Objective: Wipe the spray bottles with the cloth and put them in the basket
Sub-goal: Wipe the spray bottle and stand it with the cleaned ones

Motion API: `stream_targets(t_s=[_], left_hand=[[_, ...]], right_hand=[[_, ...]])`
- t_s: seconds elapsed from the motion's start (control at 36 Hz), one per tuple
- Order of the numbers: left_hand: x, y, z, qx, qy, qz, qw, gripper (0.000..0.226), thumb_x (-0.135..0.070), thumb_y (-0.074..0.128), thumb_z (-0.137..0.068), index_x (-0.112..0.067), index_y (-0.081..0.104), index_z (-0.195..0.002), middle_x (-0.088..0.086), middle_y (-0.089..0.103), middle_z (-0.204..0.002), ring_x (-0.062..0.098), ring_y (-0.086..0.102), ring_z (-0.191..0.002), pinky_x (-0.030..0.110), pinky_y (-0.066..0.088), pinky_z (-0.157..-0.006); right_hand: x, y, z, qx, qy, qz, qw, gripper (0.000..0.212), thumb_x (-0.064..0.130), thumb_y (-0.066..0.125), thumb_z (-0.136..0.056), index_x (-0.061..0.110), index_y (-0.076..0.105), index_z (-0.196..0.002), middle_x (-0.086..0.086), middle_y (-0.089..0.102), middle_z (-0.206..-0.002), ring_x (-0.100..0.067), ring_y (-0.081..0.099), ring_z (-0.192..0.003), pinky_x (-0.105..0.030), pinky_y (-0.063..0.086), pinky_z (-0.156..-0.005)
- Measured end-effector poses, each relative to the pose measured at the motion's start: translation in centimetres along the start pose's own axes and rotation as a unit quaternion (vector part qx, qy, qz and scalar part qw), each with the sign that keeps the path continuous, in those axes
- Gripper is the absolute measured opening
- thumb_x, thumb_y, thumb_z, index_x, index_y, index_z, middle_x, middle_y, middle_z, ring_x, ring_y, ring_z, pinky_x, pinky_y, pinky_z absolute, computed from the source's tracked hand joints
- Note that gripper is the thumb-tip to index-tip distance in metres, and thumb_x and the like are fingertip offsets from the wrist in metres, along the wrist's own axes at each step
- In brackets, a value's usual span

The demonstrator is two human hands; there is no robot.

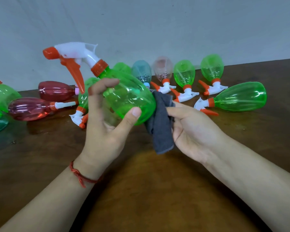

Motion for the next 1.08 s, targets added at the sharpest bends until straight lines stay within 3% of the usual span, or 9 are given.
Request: stream_targets(t_s=[0.06,0.17,0.31,0.44,0.56,0.78,0.86,1.0,1.08], left_hand=[[-0.4,1.1,0.5,0.019,0.005,0.019,1.0,0.055,-0.002,0.074,-0.092,-0.013,0.042,-0.136,0.03,0.044,-0.139,0.049,0.053,-0.13,0.07,0.045,-0.109],[-1.0,2.4,0.6,0.04,0.014,0.034,0.999,0.056,-0.001,0.074,-0.092,-0.016,0.042,-0.135,0.031,0.044,-0.138,0.053,0.055,-0.126,0.071,0.048,-0.104],[0.2,0.8,-0.3,0.019,-0.001,0.018,1.0,0.057,0.006,0.07,-0.094,-0.004,0.037,-0.14,0.024,0.044,-0.139,0.026,0.057,-0.129,0.041,0.051,-0.107],[-0.2,1.4,0.4,0.05,0.012,0.0,0.999,0.055,-0.002,0.074,-0.09,-0.015,0.045,-0.136,0.004,0.047,-0.135,0.025,0.053,-0.129,0.047,0.047,-0.111],[-0.3,2.2,0.4,0.066,0.0,0.039,0.997,0.058,0.006,0.068,-0.09,-0.006,0.037,-0.138,0.002,0.047,-0.133,0.013,0.057,-0.125,0.033,0.05,-0.105],[2.7,-0.5,-0.3,0.008,-0.072,0.051,0.996,0.057,-0.003,0.069,-0.098,-0.007,0.039,-0.146,0.035,0.04,-0.148,0.053,0.049,-0.135,0.07,0.044,-0.113],[3.6,-1.7,-0.4,0.003,-0.115,0.031,0.993,0.058,-0.007,0.068,-0.098,-0.009,0.041,-0.149,0.026,0.048,-0.148,0.035,0.059,-0.131,0.053,0.051,-0.112],[4.0,0.2,0.2,0.086,-0.169,0.052,0.98,0.058,-0.016,0.068,-0.094,-0.026,0.051,-0.149,-0.011,0.054,-0.144,0.019,0.054,-0.136,0.05,0.047,-0.115],[3.6,1.9,1.0,0.144,-0.184,0.071,0.97,0.061,-0.022,0.069,-0.09,-0.028,0.053,-0.149,-0.008,0.057,-0.145,0.023,0.055,-0.136,0.052,0.046,-0.116]], right_hand=[[-0.6,-0.1,-0.1,-0.015,0.001,0.013,1.0,0.034,-0.001,0.045,-0.106,0.003,0.07,-0.129,-0.018,0.075,-0.125,-0.028,0.072,-0.111,-0.036,0.059,-0.097],[-2.0,0.0,0.2,-0.003,0.051,0.023,0.998,0.033,0.004,0.047,-0.108,0.0,0.067,-0.134,-0.02,0.072,-0.13,-0.033,0.067,-0.127,-0.047,0.052,-0.112],[-2.3,0.3,0.4,0.008,0.078,0.026,0.997,0.034,0.001,0.043,-0.107,-0.001,0.065,-0.134,-0.022,0.073,-0.122,-0.031,0.07,-0.104,-0.041,0.062,-0.087],[-0.7,-0.9,-0.2,-0.031,0.041,-0.022,0.998,0.042,-0.005,0.037,-0.105,0.002,0.065,-0.134,-0.016,0.073,-0.129,-0.023,0.071,-0.108,-0.035,0.057,-0.1],[-2.9,-0.3,0.4,-0.012,0.111,0.0,0.994,0.037,0.005,0.04,-0.108,0.004,0.068,-0.132,-0.015,0.075,-0.125,-0.021,0.073,-0.101,-0.034,0.06,-0.094],[-1.3,-0.7,0.6,-0.002,0.121,0.037,0.992,0.037,0.008,0.042,-0.105,0.005,0.063,-0.136,-0.015,0.07,-0.112,-0.031,0.069,-0.1,-0.046,0.061,-0.084],[0.6,-1.7,0.1,-0.041,0.065,0.049,0.996,0.037,0.008,0.042,-0.106,0.01,0.065,-0.134,-0.012,0.075,-0.112,-0.028,0.073,-0.101,-0.045,0.06,-0.089],[2.0,-3.3,-0.2,-0.101,0.027,0.054,0.993,0.026,0.015,0.051,-0.106,0.015,0.071,-0.122,-0.009,0.074,-0.112,-0.027,0.074,-0.105,-0.046,0.056,-0.102],[2.4,-3.3,0.0,-0.104,0.04,0.029,0.993,0.023,0.03,0.059,-0.101,0.017,0.068,-0.118,-0.006,0.067,-0.096,-0.023,0.07,-0.085,-0.036,0.06,-0.081]])
Point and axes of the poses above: each hand's wrist, its own z-axis away from the middle knuckle, its own y-axis out of the palm, x = y × z, the point moved 8 cm from there along -z, towards the middle knuckle
